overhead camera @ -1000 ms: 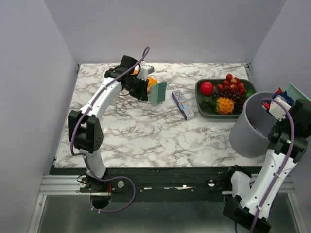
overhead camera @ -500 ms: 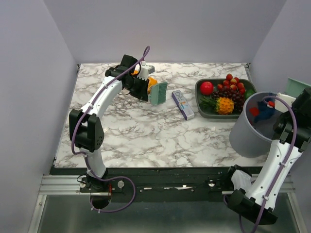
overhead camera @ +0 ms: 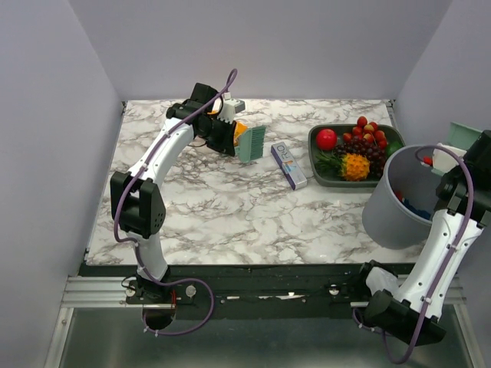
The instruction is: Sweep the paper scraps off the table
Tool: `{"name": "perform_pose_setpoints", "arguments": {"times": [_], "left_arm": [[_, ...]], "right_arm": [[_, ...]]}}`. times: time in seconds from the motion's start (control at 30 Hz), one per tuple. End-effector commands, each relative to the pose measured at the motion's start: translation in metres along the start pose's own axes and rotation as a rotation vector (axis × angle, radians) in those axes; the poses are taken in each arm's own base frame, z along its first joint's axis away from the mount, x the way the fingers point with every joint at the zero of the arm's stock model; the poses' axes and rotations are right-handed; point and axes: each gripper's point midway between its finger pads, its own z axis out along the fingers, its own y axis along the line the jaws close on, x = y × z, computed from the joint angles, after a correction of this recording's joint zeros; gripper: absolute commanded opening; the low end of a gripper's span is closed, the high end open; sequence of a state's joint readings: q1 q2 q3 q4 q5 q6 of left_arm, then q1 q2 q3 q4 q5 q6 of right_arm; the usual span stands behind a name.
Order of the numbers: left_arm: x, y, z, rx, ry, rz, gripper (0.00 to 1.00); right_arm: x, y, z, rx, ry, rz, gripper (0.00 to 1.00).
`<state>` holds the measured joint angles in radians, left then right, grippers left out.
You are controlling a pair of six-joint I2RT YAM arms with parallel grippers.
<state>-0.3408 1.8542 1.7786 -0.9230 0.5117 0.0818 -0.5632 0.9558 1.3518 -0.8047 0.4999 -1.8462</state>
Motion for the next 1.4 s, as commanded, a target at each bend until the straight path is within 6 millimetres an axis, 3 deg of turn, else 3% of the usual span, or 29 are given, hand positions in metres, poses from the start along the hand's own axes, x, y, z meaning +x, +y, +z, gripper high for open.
{"name": "perform_pose_setpoints", "arguments": {"times": [0.0,0.17,0.2,0.27,0.3,0.37,0.4,0.43,0.5,0.53,0.6,0.63,0.67,0.7,0.77,0.8,0.9,1.03,1.23,1.3,1.37], "left_arm": [[-0.008,-0.008,-0.004,0.041,-0.013,0.031,0.0],[-0.009,-0.005,-0.003,0.038,0.0,0.029,0.0],[-0.012,-0.006,-0.004,0.042,0.001,0.027,0.0],[-0.012,-0.006,0.0,0.056,0.019,0.007,0.0],[-0.016,-0.007,-0.002,0.06,0.016,0.006,0.0],[-0.018,-0.008,-0.002,0.064,0.011,-0.002,0.0],[-0.02,-0.007,-0.002,0.061,0.004,0.001,0.0],[-0.021,-0.009,-0.004,0.058,-0.002,0.006,0.0],[-0.022,-0.006,-0.006,0.04,-0.002,0.015,0.0],[-0.023,-0.006,-0.009,0.034,-0.005,0.022,0.0],[-0.022,-0.004,-0.014,0.011,0.0,0.044,0.0],[-0.022,-0.002,-0.018,0.0,-0.006,0.047,0.0],[-0.021,-0.002,-0.021,-0.009,-0.007,0.053,0.0],[-0.019,0.002,-0.024,-0.032,0.0,0.052,0.0],[-0.015,0.003,-0.032,-0.062,0.003,0.077,0.0],[-0.011,0.007,-0.036,-0.09,0.016,0.081,0.0],[0.005,0.012,-0.048,-0.148,0.048,0.101,0.0],[0.038,0.013,-0.061,-0.195,0.116,0.099,0.0],[0.08,0.008,-0.069,-0.141,0.226,0.032,0.0],[0.089,0.006,-0.071,-0.094,0.248,-0.02,0.0],[0.096,0.02,-0.076,-0.071,0.253,-0.108,0.0]], "right_arm": [[0.006,-0.009,-0.009,0.044,-0.014,0.151,0.01],[-0.011,-0.034,-0.014,0.092,-0.167,0.417,0.01],[-0.011,-0.046,-0.015,0.097,-0.188,0.473,0.01],[-0.025,-0.047,-0.018,0.045,-0.245,0.611,0.01],[-0.024,-0.06,-0.027,0.059,-0.268,0.663,0.01],[-0.056,-0.057,-0.027,-0.029,-0.336,0.728,0.01],[-0.066,-0.061,-0.033,-0.032,-0.365,0.746,0.01],[-0.095,-0.064,-0.045,-0.047,-0.449,0.756,0.01],[-0.121,-0.066,-0.056,-0.045,-0.499,0.746,0.01],[-0.151,-0.069,-0.073,-0.056,-0.593,0.727,0.01],[-0.185,-0.073,-0.087,-0.094,-0.667,0.703,0.01],[-0.206,-0.076,-0.104,-0.127,-0.736,0.726,0.01],[-0.213,-0.083,-0.12,-0.163,-0.806,0.744,0.01],[-0.241,-0.083,-0.123,-0.232,-0.836,0.728,0.01],[-0.265,-0.09,-0.155,-0.369,-0.967,0.785,0.01],[-0.29,-0.084,-0.157,-0.451,-0.98,0.767,0.01],[-0.326,-0.071,-0.185,-0.664,-1.087,0.774,0.01],[-0.376,-0.033,-0.203,-0.878,-1.121,0.667,0.01],[-0.412,0.04,-0.249,-1.077,-1.194,0.286,0.01],[-0.422,0.07,-0.248,-1.127,-1.171,0.213,0.01],[-0.43,0.1,-0.244,-1.161,-1.15,0.143,0.01]]}}
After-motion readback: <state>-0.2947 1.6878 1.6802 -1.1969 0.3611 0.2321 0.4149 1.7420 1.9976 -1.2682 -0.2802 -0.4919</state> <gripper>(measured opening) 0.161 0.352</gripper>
